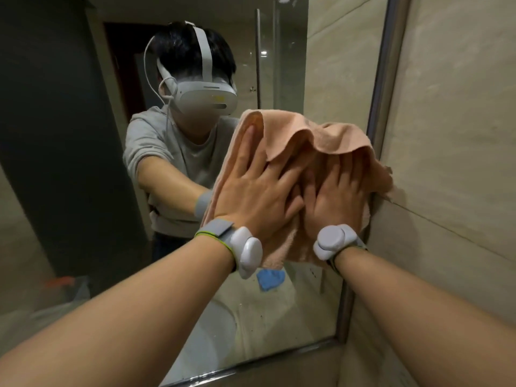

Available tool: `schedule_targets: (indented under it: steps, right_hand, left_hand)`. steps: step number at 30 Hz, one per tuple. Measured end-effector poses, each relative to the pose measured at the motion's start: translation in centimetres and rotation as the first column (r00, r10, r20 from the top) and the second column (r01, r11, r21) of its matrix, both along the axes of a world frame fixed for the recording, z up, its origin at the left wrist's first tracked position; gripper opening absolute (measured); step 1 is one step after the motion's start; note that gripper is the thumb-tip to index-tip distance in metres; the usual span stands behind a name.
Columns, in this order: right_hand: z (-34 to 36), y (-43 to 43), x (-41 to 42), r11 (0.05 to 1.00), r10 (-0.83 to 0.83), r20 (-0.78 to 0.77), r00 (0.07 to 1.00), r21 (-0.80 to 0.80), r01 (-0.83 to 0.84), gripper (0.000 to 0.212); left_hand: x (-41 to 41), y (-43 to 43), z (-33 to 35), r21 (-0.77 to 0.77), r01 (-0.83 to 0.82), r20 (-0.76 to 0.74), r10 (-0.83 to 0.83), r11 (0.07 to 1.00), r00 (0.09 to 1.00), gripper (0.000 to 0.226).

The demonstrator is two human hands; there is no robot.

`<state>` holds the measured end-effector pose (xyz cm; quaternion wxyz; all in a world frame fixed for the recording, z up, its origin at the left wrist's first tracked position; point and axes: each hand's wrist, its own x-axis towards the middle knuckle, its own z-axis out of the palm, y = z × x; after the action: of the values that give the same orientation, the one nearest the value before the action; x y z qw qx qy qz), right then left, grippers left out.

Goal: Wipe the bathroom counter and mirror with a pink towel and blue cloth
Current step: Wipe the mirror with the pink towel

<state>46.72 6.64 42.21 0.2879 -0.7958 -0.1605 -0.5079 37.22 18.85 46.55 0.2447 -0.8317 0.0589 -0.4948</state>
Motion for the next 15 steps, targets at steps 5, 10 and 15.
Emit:
schedule_targets:
  steps: [5, 10, 15]
  right_hand:
    - [-1.0, 0.2, 0.8, 0.999, -0.053, 0.056, 0.997, 0.009, 0.053, 0.066]
    - [-1.9, -0.2, 1.2, 0.999, -0.049, 0.100, 0.994, 0.013, 0.048, 0.064]
    - [-3.6, -0.3, 0.9, 0.999, -0.033, 0.092, 0.995, 0.012, 0.032, 0.063]
  left_hand:
    - [0.1, -0.2, -0.4, -0.017, 0.017, 0.028, -0.017, 1.000, 0.999, 0.050]
    - [0.4, -0.4, -1.1, -0.001, 0.041, 0.043, -0.041, 0.999, 0.998, 0.052]
    - [0.9, -0.3, -2.3, 0.052, 0.075, 0.110, -0.080, 0.996, 0.991, 0.046]
